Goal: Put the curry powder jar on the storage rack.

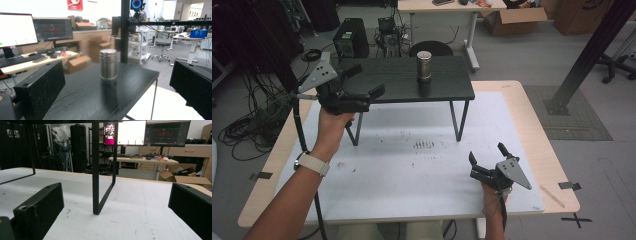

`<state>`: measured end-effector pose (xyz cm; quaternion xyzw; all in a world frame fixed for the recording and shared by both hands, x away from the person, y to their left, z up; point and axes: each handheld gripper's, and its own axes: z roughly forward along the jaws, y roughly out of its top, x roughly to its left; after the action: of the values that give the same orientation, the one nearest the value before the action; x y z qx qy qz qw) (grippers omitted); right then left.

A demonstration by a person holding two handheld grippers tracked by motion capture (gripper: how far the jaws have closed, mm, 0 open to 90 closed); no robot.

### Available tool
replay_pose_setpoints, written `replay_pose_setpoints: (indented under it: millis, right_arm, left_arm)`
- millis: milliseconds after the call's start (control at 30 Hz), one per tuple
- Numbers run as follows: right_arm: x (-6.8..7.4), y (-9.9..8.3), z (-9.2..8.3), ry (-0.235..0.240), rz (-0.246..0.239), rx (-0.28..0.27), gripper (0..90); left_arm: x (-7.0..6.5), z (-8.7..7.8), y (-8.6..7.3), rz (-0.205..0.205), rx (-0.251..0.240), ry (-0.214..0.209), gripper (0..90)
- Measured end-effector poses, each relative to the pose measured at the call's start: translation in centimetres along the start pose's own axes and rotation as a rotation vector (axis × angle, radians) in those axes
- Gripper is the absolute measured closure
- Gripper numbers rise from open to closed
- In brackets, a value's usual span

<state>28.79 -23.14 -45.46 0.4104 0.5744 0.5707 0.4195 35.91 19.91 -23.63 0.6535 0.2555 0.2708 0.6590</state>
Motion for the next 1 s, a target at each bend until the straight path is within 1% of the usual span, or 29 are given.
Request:
replay_pose_setpoints:
  millis: [67, 133, 200, 333, 533, 733, 1000]
  right_arm:
    - [0.0, 0.0, 0.0, 0.0, 0.0, 0.0, 0.0]
    - [0.0, 0.0, 0.0, 0.0, -0.001, -0.001, 0.0]
    - [0.0, 0.0, 0.0, 0.0, 0.0, -0.001, 0.0]
    - [0.0, 0.0, 0.0, 0.0, -0.001, 0.0, 0.0]
    - [0.0, 0.0, 0.0, 0.002, -0.003, 0.001, 0.0]
    - [0.0, 0.0, 0.0, 0.003, -0.004, 0.004, 0.0]
    - [0.0, 0.0, 0.0, 0.005, -0.003, 0.003, 0.0]
  left_arm:
    - [-0.1, -0.5, -0.4, 0.001, -0.025, 0.004, 0.2]
    - [-0.1, -1.1, -0.7, 0.001, -0.035, 0.015, 0.2]
    - [-0.1, -1.6, -1.1, -0.008, -0.047, 0.023, 0.2]
    - [-0.3, -2.6, -2.0, -0.003, -0.053, 0.035, 0.2]
    - [-0.4, -4.4, -3.7, -0.005, -0.048, 0.058, 0.2]
    - [-0.6, -6.5, -5.0, -0.013, -0.063, 0.087, 0.2]
    - [-0.6, -8.7, -6.6, 0.011, -0.07, 0.136, 0.2]
